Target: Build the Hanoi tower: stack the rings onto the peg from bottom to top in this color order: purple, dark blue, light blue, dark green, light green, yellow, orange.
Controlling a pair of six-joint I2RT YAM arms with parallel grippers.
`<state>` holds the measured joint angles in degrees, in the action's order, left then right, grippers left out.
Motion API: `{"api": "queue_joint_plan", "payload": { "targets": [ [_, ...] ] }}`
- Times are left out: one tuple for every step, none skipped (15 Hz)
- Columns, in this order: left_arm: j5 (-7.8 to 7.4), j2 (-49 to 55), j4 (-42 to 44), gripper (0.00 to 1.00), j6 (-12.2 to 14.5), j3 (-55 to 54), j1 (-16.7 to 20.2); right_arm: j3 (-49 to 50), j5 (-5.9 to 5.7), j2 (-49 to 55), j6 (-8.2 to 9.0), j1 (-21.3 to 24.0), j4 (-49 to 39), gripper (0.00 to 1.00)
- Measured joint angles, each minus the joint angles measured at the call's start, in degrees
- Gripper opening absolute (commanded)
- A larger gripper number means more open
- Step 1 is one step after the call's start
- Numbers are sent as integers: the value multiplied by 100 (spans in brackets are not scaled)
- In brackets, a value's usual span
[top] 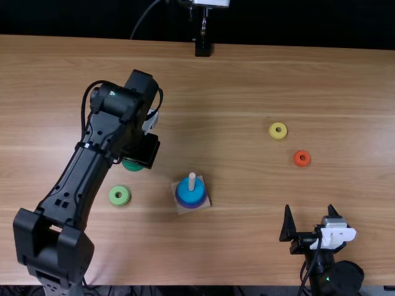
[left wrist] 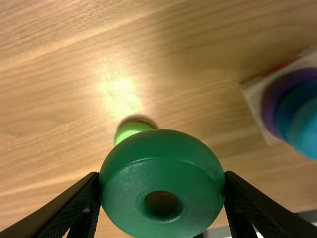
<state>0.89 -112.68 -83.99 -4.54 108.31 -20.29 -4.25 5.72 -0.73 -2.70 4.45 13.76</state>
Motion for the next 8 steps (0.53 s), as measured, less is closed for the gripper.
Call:
{"api": "queue_joint_plan", "payload": {
  "targets": [
    [-2,22,-92,0,-81,140,-133,-2,2,0,-2,0,0,100],
    [-4,24,-192,0,-188,328,-282,0,2,0,-2,0,-4,100],
    [-7,24,-328,0,-317,522,-413,-2,0,0,-2,0,-2,100],
    [-22,24,-503,0,-459,721,-518,-2,0,0,0,0,-2,100],
    [-24,24,-581,0,-553,898,-566,-2,4,0,0,0,-2,100],
    [-26,24,-584,0,-643,1091,-634,-2,0,0,0,0,-2,100],
    [-26,26,-588,0,-706,1220,-673,-2,2,0,0,0,-2,100],
    [-20,26,-584,0,-789,1296,-756,0,2,0,-2,0,-2,100]
  ]
}}
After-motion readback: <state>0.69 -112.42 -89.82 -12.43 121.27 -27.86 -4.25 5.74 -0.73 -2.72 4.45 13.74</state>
